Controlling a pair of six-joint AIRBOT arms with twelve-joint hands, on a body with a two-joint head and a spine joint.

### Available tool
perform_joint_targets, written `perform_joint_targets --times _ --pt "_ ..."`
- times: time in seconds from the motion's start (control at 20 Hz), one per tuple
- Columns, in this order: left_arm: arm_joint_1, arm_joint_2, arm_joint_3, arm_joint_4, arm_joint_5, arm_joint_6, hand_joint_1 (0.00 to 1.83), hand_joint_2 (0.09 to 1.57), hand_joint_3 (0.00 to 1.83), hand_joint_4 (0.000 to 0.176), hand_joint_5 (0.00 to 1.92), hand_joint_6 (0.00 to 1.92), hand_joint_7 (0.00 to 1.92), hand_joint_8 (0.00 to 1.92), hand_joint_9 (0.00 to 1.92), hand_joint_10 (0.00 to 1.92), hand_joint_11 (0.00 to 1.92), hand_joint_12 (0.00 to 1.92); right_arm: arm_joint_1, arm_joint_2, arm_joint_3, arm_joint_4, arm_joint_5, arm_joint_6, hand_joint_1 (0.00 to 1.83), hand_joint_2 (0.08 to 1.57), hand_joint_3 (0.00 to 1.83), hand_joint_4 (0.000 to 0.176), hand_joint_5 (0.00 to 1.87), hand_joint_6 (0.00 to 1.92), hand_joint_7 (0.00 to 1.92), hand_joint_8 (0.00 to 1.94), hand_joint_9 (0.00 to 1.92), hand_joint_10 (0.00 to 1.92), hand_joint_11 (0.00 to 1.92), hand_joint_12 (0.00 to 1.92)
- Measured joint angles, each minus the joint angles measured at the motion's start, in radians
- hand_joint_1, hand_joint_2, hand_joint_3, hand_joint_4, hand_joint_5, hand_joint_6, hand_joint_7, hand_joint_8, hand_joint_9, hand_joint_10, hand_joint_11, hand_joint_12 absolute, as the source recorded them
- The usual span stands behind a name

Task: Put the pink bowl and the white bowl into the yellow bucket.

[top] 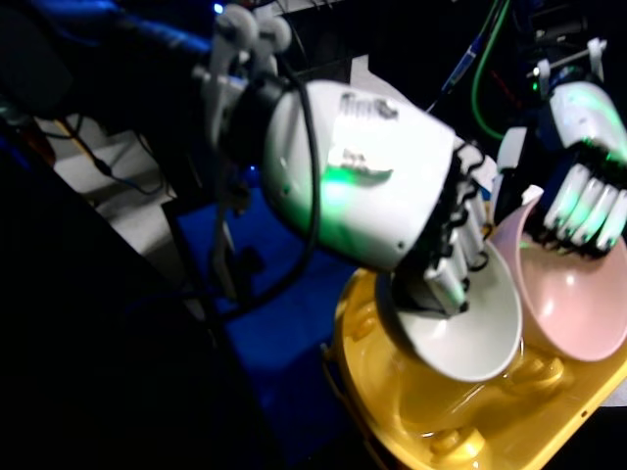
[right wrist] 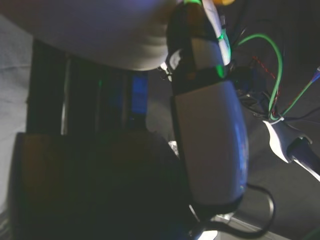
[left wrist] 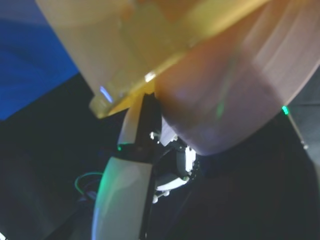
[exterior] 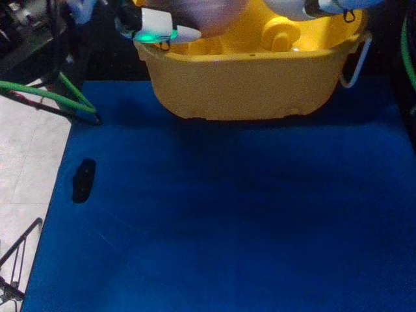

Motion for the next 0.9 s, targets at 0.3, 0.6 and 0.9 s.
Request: perform_joint_targets --times 0.3,0.6,0.9 --pt "0.002 -0.021 0.029 -0.008 0.016 -0.013 1.35 1.20 0.00 0.000 0.73 1.28 0.84 1.18 0.77 1.49 0.58 1.61 0.000 -0.018 0.010 -0.001 -0.014 0.000 1.37 1.16 0.00 0.000 0.86 1.17 0.84 1.26 0.82 1.35 0.69 1.66" --pt "0.012 -0.021 0.036 -0.024 0.022 -0.013 1.11 1.21 0.00 0.000 0.78 1.27 0.68 0.93 0.56 1.22 0.36 1.73 0.000 -0.017 0.008 -0.004 -0.018 0.000 1.17 1.20 0.00 0.016 0.83 1.24 0.78 1.33 0.59 1.39 0.42 1.73" --pt "0.019 -0.023 0.048 -0.047 0.021 -0.014 1.02 1.04 0.00 0.000 0.73 0.29 0.62 0.45 0.44 0.96 0.24 1.57 0.000 -0.017 0.004 -0.011 -0.018 0.000 1.13 1.18 0.00 0.000 0.82 1.22 0.63 1.08 0.59 1.26 0.45 1.63"
